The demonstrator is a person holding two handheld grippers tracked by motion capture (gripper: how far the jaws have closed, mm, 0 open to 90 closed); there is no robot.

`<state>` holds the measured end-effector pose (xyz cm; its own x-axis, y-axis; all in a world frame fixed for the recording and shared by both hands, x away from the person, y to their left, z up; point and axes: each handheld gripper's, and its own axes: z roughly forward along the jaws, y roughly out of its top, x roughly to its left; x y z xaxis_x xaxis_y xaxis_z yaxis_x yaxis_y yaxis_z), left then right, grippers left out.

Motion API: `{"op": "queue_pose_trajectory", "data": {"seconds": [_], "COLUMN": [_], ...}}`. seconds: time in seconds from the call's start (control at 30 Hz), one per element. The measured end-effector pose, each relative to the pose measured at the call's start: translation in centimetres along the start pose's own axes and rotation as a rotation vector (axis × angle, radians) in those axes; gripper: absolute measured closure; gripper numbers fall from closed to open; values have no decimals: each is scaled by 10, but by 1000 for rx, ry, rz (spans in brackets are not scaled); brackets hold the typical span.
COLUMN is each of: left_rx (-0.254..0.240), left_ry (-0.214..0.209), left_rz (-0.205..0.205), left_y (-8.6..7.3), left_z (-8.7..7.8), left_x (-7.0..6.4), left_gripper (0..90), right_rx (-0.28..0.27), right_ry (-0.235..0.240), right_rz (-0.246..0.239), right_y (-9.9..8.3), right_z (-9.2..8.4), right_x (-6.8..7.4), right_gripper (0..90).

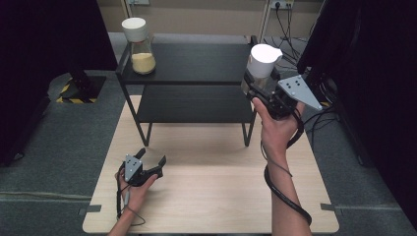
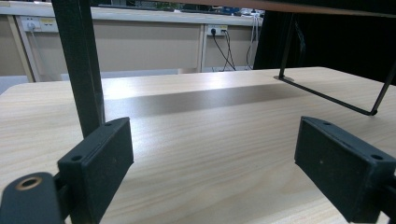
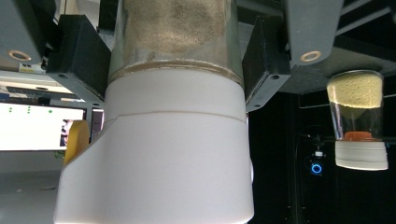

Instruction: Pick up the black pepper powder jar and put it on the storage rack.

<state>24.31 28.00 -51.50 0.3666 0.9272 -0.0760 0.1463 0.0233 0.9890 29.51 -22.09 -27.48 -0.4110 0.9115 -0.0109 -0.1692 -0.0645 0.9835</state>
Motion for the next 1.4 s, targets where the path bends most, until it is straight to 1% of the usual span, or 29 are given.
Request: {"op": "queue_pose_trajectory", "data": {"seconds": [0.33, 0.47, 0.53, 0.63, 0.7, 0.93, 1.4], "left_rx": [0, 0, -1, 0, -1, 0, 1], "left_ry": [1, 1, 1, 1, 0, 0, 0], "left_rz": [-4, -4, -4, -5, -7, -5, -5], "left_y": [0, 0, 0, 0, 0, 0, 0], "left_z": [0, 0, 0, 0, 0, 0, 0], "left_x": [0, 0, 0, 1, 1, 1, 1], "left_gripper": [112, 113, 113, 114, 114, 115, 117], "right_rx": [4, 13, 13, 21, 25, 33, 60], "right_ry": [-19, -26, -25, -28, -26, -27, -49], "right_rz": [10, 8, 19, 11, 20, 22, 44], "right_y": [8, 13, 14, 17, 18, 21, 27], "right_z": [14, 20, 23, 30, 33, 45, 68], "right_x": [-2, -3, -5, -3, -2, 1, 9], "right_gripper": [311, 311, 311, 311, 311, 311, 311]}}
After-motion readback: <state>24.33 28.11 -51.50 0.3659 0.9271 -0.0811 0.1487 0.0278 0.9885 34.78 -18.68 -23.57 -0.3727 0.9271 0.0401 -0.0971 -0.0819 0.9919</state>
